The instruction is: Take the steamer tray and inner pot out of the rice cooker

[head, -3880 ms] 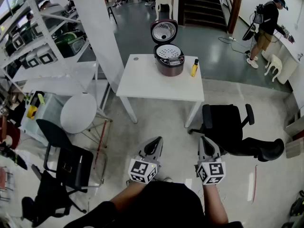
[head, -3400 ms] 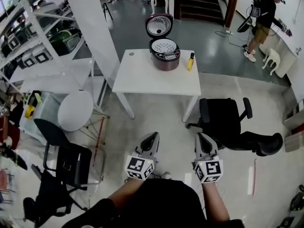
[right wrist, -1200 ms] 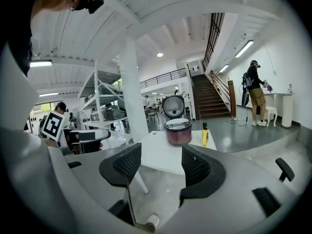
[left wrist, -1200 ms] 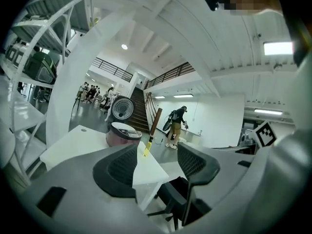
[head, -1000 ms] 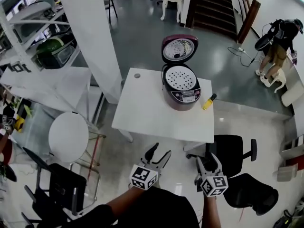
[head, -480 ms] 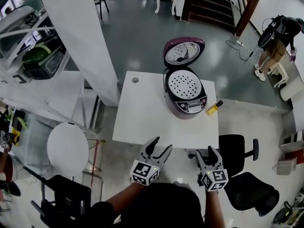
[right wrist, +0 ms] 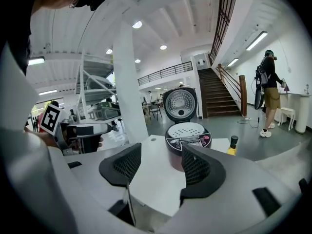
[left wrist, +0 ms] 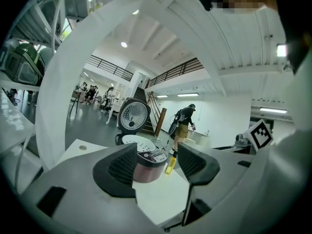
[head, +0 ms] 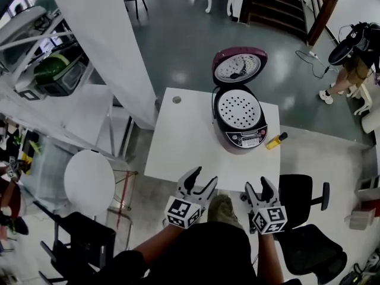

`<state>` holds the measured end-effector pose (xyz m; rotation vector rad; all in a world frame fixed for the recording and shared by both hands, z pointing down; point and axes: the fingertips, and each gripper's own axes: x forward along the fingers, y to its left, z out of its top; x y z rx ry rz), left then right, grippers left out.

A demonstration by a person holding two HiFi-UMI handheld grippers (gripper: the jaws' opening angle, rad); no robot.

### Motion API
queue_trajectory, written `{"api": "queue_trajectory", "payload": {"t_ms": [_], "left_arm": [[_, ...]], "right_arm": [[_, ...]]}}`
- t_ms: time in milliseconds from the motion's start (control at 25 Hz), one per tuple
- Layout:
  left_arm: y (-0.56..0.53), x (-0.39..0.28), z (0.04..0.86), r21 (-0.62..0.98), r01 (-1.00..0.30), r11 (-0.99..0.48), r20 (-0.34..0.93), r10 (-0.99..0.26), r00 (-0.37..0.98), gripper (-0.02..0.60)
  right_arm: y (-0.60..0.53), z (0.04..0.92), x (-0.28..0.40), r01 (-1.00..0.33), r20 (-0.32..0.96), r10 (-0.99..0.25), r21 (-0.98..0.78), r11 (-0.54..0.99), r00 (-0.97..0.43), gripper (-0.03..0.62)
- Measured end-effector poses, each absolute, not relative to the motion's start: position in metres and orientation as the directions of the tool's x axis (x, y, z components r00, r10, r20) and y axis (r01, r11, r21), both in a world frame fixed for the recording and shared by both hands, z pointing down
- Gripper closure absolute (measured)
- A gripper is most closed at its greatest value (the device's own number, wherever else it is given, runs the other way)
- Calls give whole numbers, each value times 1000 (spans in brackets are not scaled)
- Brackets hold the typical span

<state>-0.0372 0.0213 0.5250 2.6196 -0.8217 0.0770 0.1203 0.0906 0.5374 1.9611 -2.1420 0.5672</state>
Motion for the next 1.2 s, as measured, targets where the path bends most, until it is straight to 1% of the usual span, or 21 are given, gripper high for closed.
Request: {"api": "queue_trajectory", "payload": {"t_ms": [200, 480, 640, 760, 880, 1040, 1200], "left_arm": [[2, -10, 530, 349, -619, -703, 204, -588, 783, 345], [-45, 33, 528, 347, -684, -641, 223, -653, 724, 345], [-68, 53, 538, 343, -714, -610, 250, -673, 696, 345], [-86, 71, 546, 327, -728, -603, 269, -679, 683, 345], [-106, 87, 553, 319, -755, -572, 289, -700, 653, 345], [-135, 99, 564, 308, -789, -531, 324, -722, 612, 345], [-162, 112, 573, 293, -793, -535, 354, -709, 609, 345]], "right_arm": [[52, 545, 156, -978, 368, -914, -180, 109, -170, 367], [1, 543, 205, -961, 357, -898, -198, 195, -256, 367], [-22, 549, 233, -953, 356, -891, -212, 216, -281, 367], [-51, 552, 256, -958, 355, -895, -193, 213, -271, 367], [-83, 552, 275, -958, 366, -888, -167, 233, -280, 367], [-120, 560, 283, -949, 403, -859, -145, 281, -316, 367], [-149, 573, 294, -954, 451, -841, -139, 264, -298, 367]]}}
